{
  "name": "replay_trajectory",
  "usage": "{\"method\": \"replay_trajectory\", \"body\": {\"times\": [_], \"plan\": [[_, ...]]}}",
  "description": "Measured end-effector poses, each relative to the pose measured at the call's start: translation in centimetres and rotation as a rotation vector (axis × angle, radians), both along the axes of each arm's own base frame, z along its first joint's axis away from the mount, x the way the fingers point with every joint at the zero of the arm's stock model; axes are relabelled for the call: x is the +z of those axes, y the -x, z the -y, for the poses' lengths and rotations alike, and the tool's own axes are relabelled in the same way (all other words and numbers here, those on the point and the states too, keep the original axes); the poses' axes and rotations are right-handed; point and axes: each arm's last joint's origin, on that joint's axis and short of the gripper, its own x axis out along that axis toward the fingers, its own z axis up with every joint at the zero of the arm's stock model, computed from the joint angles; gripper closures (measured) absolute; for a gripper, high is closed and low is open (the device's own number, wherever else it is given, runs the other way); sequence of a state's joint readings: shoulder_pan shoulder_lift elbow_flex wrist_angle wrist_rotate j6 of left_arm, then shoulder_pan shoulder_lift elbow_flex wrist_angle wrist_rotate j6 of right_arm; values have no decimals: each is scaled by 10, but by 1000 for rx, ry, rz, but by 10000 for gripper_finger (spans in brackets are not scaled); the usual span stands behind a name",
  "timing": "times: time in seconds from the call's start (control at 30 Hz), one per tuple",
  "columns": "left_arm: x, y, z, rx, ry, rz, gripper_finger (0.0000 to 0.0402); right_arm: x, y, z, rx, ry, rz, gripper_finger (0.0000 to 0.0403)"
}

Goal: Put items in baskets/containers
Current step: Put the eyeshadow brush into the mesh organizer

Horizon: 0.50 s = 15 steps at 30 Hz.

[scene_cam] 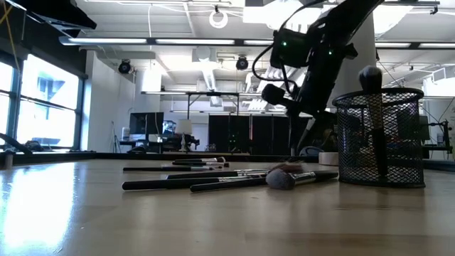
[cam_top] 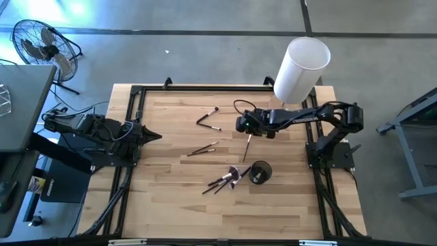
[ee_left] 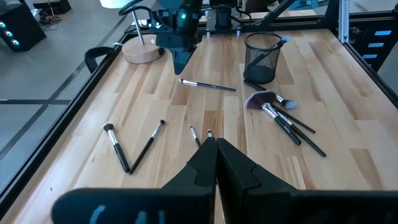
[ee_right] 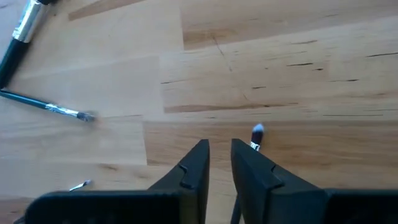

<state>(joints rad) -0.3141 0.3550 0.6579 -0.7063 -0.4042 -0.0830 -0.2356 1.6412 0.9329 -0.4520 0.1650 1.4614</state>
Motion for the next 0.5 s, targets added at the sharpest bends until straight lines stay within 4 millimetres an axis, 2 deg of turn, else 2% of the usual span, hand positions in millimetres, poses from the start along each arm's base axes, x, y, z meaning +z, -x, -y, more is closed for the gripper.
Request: {"method": "replay_trajectory", "body": {"times": [0.13, 0.5], "plan": [[0, 0, 0, 0, 0, 0, 402, -4, 0, 0, -6, -1, -24, 337], [-1, 0, 0, -1, -6, -8, 401, -30, -2, 4, -60, -70, -103, 341]]}}
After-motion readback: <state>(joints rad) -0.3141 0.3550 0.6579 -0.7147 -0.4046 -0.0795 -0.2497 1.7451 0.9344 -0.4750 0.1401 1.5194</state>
